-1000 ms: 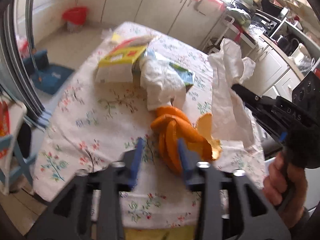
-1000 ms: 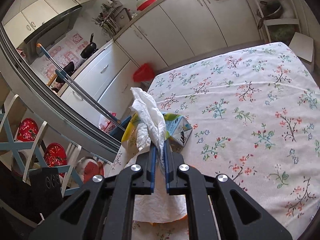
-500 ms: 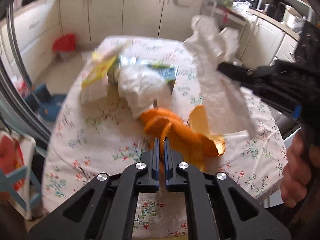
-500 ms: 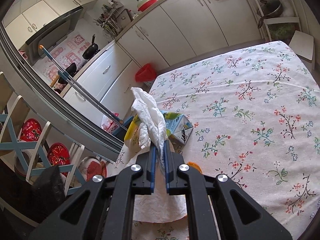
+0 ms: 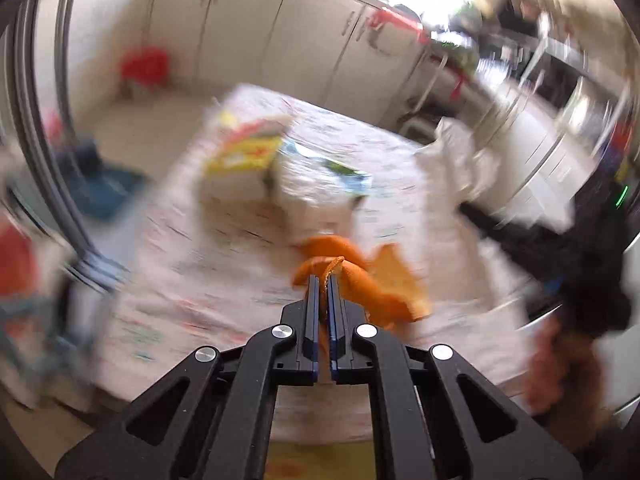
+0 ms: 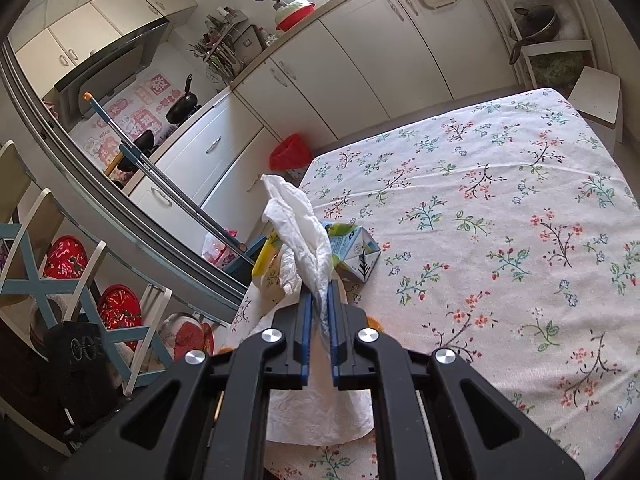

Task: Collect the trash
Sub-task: 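Close the left tool on an orange peel and lift it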

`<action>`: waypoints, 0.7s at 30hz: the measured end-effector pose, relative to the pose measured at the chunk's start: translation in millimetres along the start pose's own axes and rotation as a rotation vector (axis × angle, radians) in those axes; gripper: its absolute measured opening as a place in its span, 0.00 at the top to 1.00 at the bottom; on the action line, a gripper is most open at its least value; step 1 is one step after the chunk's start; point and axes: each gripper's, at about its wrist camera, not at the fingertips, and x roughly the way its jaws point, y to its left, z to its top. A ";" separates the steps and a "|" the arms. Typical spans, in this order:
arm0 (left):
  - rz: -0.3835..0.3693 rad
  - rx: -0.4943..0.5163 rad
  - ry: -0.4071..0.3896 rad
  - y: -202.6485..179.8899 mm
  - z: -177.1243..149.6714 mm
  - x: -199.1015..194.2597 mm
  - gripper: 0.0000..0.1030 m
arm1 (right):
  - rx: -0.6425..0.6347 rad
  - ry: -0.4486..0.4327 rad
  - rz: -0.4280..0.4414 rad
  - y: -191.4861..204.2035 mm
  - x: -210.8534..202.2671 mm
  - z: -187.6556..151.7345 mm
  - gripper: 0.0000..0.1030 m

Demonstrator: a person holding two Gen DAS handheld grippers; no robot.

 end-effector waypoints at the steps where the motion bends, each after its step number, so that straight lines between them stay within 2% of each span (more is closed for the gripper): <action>1: 0.052 0.071 0.018 -8.5 -4.4 2.2 0.97 | 0.000 0.002 -0.002 -0.4 -0.9 -1.6 0.92; 3: 0.077 0.109 0.058 -11.1 -10.7 8.6 0.97 | 0.001 0.003 -0.006 -2.3 -3.1 -4.0 0.92; 6: 0.027 0.056 0.124 1.8 -15.2 14.6 0.97 | 0.014 -0.005 -0.012 -6.9 -8.3 -6.2 0.92; 9: -0.059 -0.017 0.128 17.1 -14.4 10.2 0.97 | 0.022 -0.015 -0.012 -9.2 -12.8 -5.7 0.92; 12: -0.110 -0.031 0.057 18.3 -13.1 -5.9 0.97 | 0.027 -0.027 -0.007 -8.6 -16.2 -4.6 0.92; 16: -0.137 -0.035 -0.049 15.7 -10.0 -33.5 0.97 | 0.018 -0.052 0.011 0.8 -26.2 -7.2 0.92; 21: -0.153 -0.044 -0.129 10.4 -9.0 -51.9 0.97 | -0.016 -0.101 0.016 13.0 -46.6 -15.1 0.92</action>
